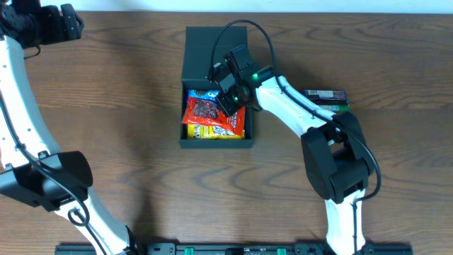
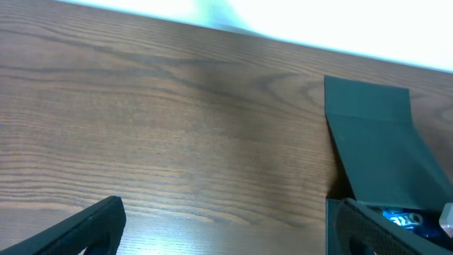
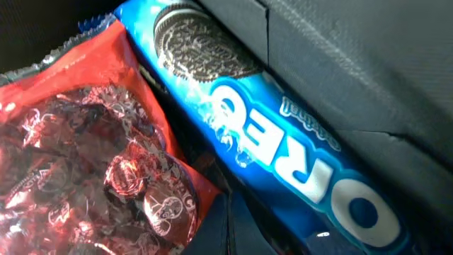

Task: Pack container
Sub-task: 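Push the red bag down into the box with the right gripper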

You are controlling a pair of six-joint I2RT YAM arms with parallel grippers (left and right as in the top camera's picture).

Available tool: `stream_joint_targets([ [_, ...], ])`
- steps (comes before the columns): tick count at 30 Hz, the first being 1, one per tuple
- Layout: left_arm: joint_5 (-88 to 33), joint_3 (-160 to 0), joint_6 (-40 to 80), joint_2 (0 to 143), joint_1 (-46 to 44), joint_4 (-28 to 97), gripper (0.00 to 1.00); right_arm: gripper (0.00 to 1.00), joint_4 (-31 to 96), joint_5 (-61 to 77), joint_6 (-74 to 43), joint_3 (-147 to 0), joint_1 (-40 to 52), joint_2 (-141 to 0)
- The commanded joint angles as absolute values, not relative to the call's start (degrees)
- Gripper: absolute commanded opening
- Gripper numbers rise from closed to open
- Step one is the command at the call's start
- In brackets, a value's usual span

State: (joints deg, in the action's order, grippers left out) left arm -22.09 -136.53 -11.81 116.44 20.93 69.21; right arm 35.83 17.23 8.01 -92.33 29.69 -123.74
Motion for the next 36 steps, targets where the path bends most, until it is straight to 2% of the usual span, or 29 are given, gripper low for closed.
stream_joint_targets([
  [1, -21.8, -136.1, -11.6, 115.0, 20.9, 69.3, 0.96, 0.01, 37.8, 19.2, 8.9, -93.3, 30.5, -124.6],
  [14, -20.3, -136.1, -11.6, 115.0, 20.9, 69.3, 0.96, 0.01, 45.7, 19.8, 15.4, -101.9, 33.0, -123.5],
  [36, -20.4, -136.1, -11.6, 115.0, 20.9, 68.3, 0.96, 0.01, 55.7, 19.3, 16.9, -101.3, 35.0, -123.9],
])
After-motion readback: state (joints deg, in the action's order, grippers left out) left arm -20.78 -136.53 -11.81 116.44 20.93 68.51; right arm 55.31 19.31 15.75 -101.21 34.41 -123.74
